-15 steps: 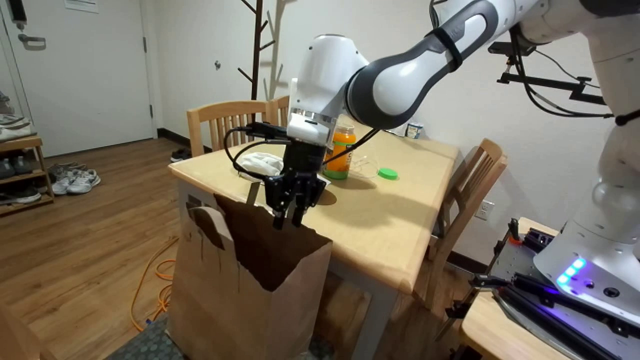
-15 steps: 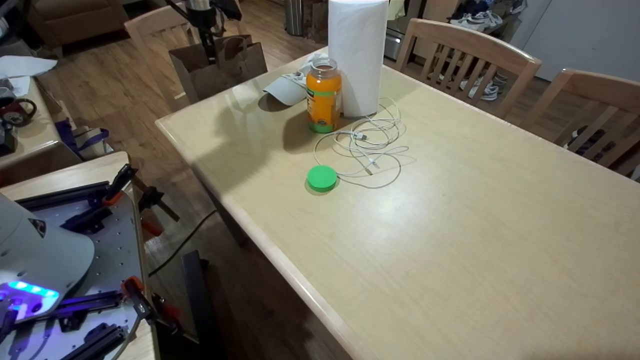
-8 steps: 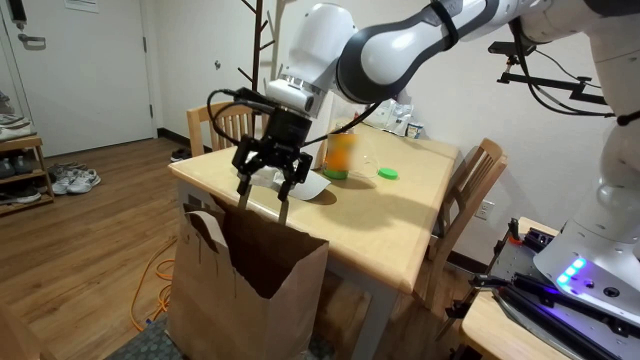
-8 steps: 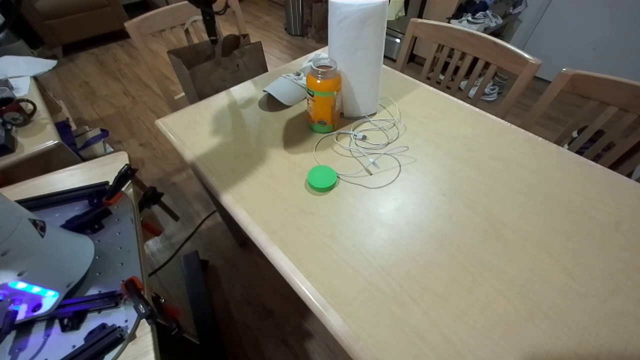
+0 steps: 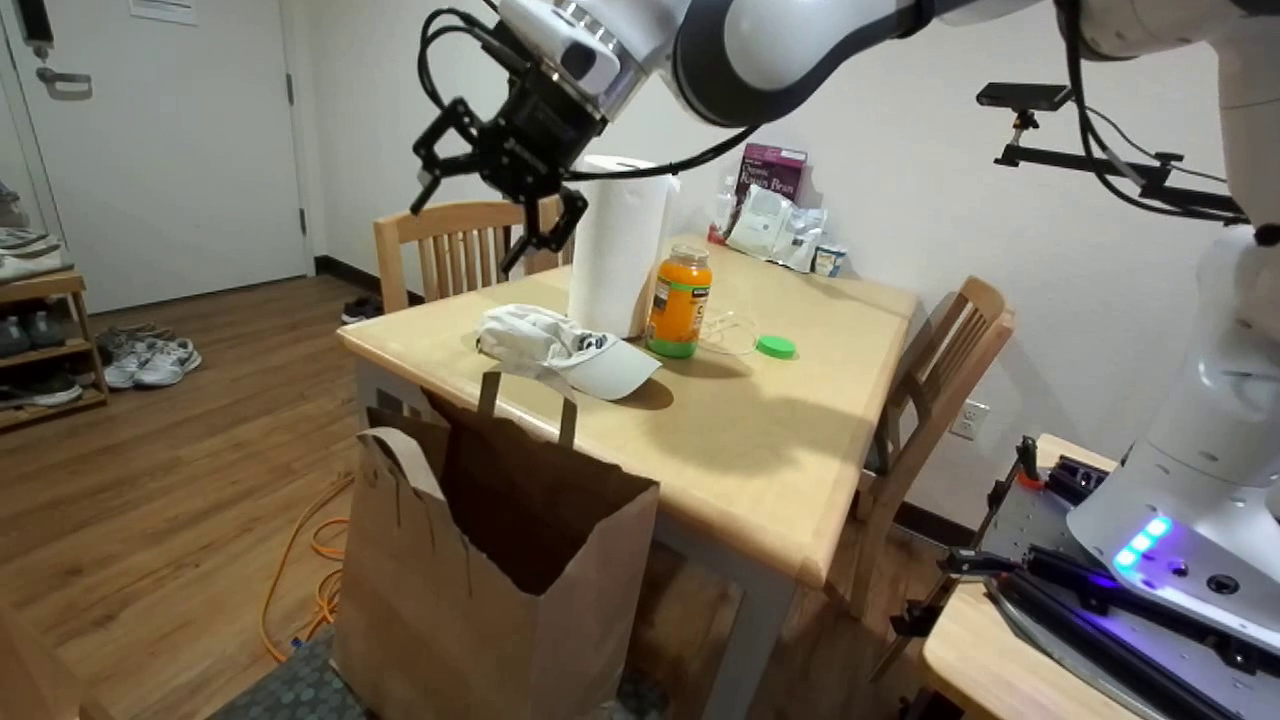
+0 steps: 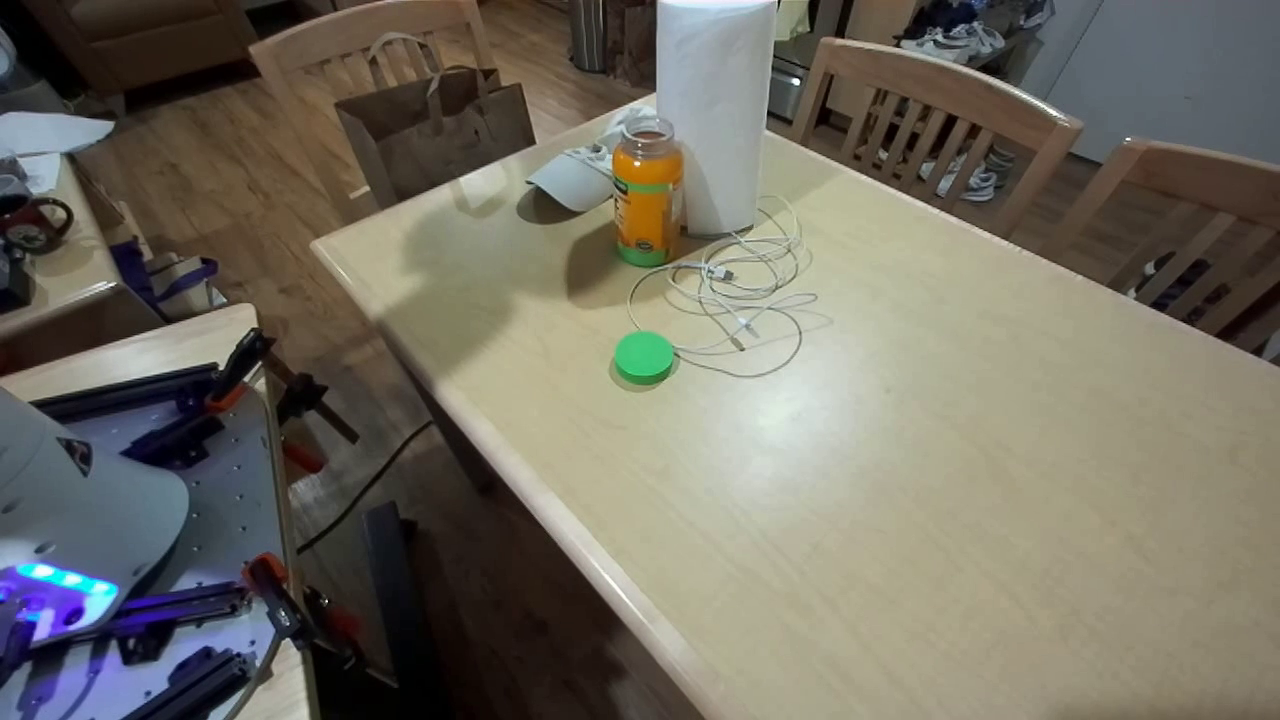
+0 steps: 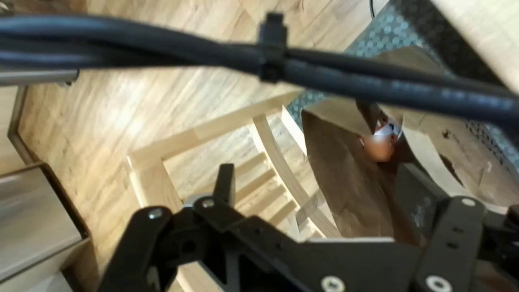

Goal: Pick up the bear plush toy and put it in the paper bag

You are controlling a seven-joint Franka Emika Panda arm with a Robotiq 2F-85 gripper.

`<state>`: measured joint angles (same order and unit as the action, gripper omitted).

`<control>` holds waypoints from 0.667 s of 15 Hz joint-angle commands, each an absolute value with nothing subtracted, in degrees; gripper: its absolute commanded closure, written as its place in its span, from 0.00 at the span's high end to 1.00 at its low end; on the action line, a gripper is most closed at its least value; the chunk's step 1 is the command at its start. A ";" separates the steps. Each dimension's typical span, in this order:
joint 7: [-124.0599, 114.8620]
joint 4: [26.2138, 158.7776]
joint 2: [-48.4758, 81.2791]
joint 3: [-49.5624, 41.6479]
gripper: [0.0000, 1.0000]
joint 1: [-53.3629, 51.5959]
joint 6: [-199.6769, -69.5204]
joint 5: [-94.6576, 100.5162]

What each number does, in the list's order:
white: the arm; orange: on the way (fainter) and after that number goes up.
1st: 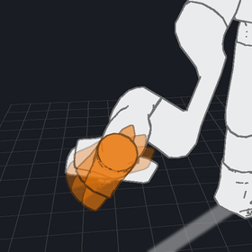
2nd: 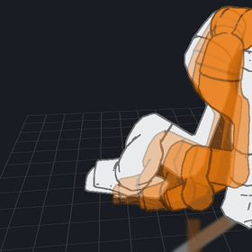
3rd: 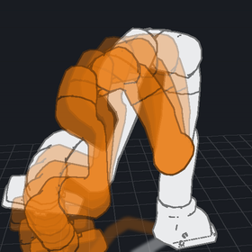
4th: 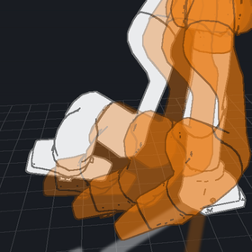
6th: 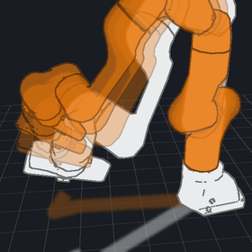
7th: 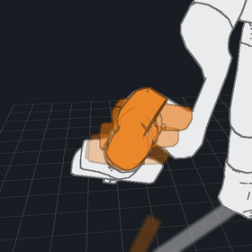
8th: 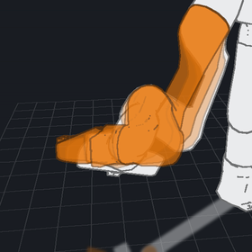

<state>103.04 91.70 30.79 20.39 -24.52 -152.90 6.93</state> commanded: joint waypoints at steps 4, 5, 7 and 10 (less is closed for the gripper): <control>84.40 107.82 16.17 9.42 1.00 -22.37 -154.24 19.10; 80.97 110.18 14.33 8.07 1.00 -22.15 -153.07 21.76; 82.83 105.39 18.24 10.64 1.00 -20.12 -152.31 21.54; 81.99 106.43 17.56 11.14 1.00 -19.06 -152.30 22.12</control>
